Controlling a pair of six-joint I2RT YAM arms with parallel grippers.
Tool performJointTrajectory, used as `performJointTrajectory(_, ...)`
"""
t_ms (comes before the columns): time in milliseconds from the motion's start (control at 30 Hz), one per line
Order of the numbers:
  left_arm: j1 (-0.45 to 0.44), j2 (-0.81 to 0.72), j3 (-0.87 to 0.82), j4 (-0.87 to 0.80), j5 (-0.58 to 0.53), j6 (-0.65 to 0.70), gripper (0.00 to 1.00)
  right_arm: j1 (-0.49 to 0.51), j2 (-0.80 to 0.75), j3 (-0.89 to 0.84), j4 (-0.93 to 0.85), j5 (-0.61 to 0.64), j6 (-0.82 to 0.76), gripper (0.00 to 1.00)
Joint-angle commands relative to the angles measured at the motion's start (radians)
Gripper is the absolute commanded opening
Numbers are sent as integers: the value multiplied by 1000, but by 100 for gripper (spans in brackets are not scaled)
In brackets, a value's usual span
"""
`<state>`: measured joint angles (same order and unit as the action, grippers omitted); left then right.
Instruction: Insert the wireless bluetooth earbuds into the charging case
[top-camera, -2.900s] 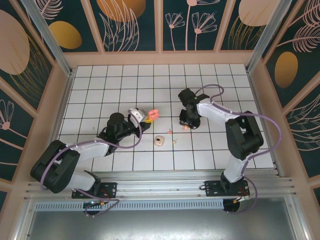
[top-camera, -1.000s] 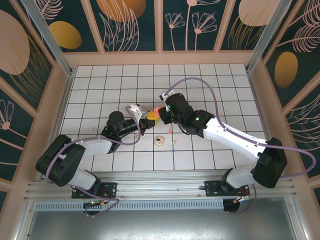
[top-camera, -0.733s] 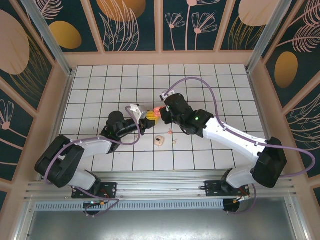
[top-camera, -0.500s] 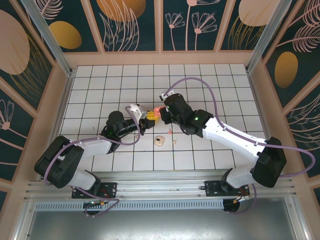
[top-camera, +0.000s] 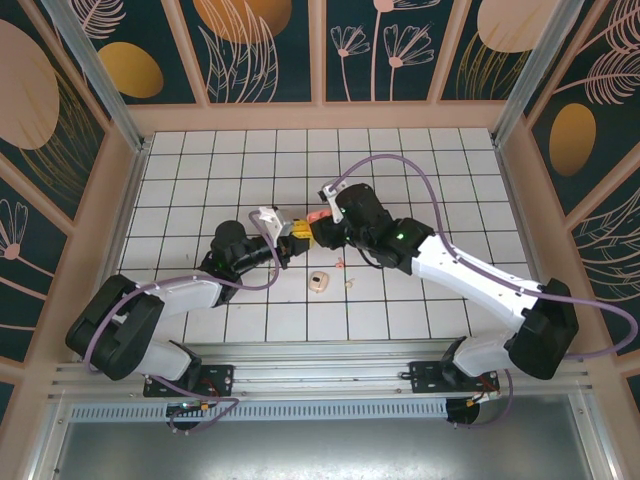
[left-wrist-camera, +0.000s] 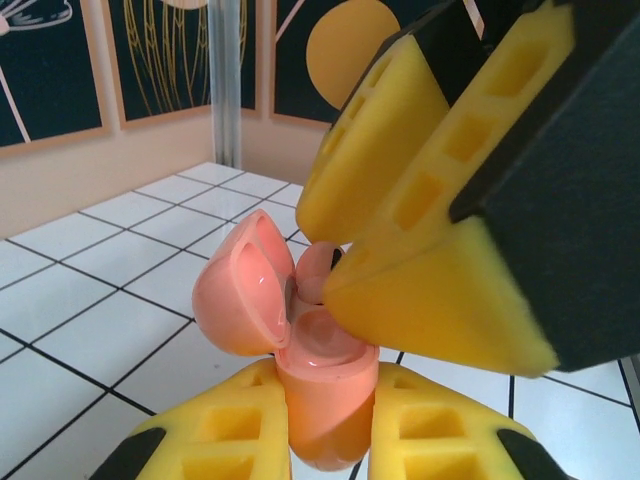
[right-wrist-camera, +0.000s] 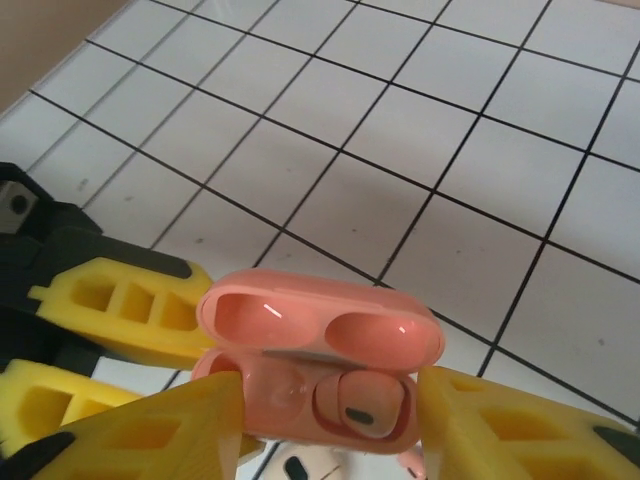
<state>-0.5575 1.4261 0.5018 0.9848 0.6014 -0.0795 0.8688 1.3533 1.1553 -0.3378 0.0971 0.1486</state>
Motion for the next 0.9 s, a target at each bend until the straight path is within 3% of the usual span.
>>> performJointTrajectory(0, 1, -26, 24, 43, 12, 25, 7, -35, -57, -12, 51, -77, 45, 55)
performJointTrajectory(367, 1, -34, 25, 31, 27, 40, 7, -189, -146, -95, 133, -340, 185, 56)
performJointTrajectory(500, 1, -36, 27, 35, 32, 38, 7, -205, -123, -100, 104, -355, 200, 49)
performJointTrajectory(867, 2, -63, 24, 16, 34, 52, 6, -212, -19, -62, 35, -337, 207, 45)
